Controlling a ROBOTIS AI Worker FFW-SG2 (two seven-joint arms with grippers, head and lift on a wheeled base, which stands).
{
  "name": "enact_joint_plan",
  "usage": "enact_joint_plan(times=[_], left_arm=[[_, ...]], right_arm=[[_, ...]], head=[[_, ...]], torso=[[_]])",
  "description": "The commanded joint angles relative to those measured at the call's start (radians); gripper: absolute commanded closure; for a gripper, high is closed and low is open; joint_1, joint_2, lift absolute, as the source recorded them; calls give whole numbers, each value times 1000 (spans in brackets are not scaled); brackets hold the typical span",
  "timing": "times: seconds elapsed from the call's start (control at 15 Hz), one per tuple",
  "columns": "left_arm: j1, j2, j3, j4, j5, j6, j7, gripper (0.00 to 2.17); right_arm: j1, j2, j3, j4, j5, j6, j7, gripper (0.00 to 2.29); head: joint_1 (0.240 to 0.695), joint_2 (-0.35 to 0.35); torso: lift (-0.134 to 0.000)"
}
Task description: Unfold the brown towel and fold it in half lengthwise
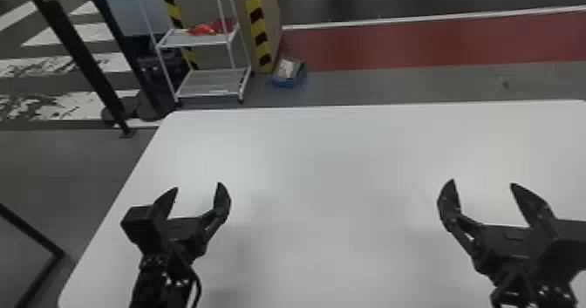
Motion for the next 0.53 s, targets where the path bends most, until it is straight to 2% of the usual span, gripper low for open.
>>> enact_joint_plan(times=[0.0,0.47], left_arm=[[0,-3,0,2,0,0,-2,76],[-2,-3,0,5,0,0,-5,80]], right_arm=[[0,5,0,0,0,1,0,73],[0,5,-1,0,-2,4,0,73]], head=[[695,189],[695,188]], torso=[[-123],[-123]])
